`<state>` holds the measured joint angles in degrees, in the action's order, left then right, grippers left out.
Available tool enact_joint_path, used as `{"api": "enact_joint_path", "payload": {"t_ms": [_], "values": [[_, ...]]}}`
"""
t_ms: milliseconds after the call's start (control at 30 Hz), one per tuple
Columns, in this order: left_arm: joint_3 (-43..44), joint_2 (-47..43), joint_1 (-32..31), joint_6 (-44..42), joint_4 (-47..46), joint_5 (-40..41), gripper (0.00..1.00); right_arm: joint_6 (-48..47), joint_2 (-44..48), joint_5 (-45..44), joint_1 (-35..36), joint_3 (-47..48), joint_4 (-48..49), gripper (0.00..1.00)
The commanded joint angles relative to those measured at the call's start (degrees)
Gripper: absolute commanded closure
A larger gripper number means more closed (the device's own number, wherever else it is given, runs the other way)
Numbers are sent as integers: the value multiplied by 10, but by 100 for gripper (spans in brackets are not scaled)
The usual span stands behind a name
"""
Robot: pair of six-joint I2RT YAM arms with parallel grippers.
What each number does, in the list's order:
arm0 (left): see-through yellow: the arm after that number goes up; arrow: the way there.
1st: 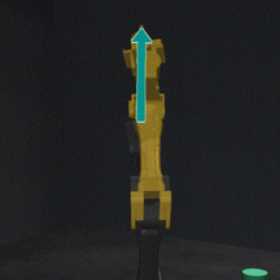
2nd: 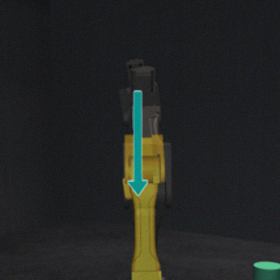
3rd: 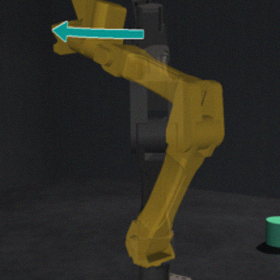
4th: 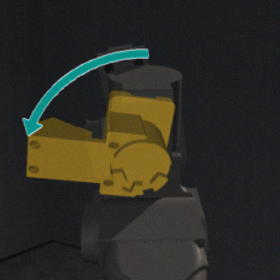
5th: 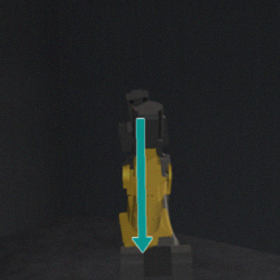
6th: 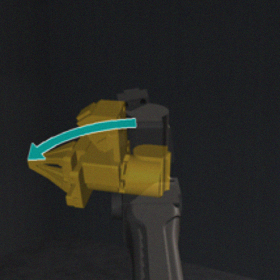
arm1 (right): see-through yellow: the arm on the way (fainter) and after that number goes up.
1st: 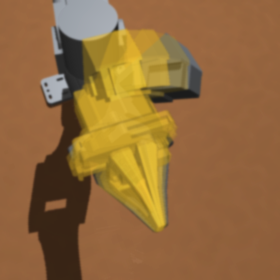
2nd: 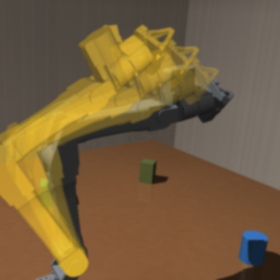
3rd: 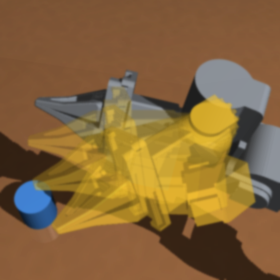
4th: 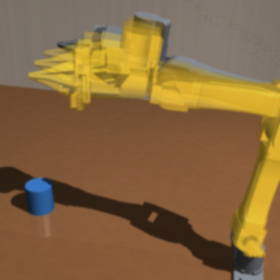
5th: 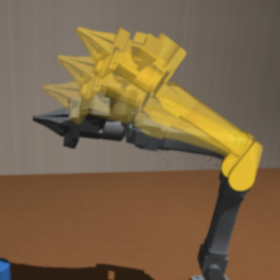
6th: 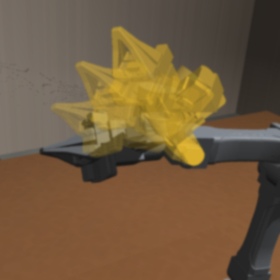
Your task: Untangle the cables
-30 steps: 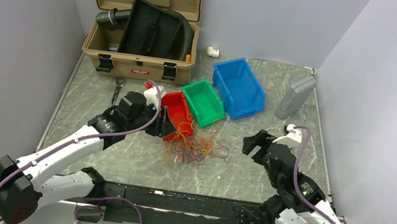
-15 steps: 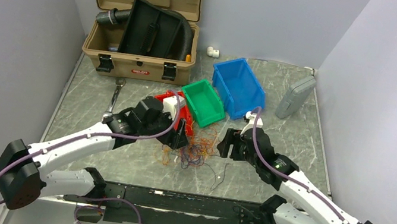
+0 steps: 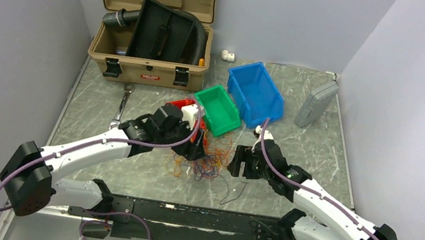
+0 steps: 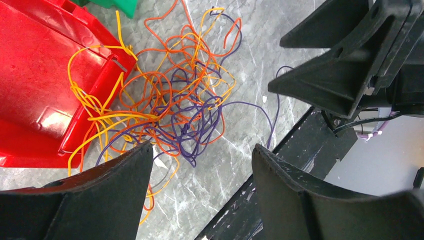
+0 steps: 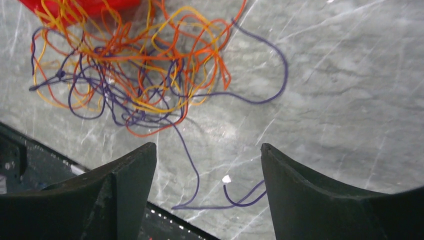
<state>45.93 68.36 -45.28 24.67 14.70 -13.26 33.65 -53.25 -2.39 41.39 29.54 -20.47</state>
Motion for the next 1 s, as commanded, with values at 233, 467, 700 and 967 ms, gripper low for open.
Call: {"api": "enact_joint_path", "payload": {"t_ms": [233,467,700,967], "values": [[27,13,-4,-8,-2,13,25,-31,-90,65,37,4,17,27],[19,9,-4,-10,2,22,25,-37,-202,2,116,43,47,40],[26,47,-3,-9,10,27,24,-25,-171,-39,140,51,43,100],[65,145,-12,-11,2,10,21,-40,-12,-60,138,68,-14,100]]}}
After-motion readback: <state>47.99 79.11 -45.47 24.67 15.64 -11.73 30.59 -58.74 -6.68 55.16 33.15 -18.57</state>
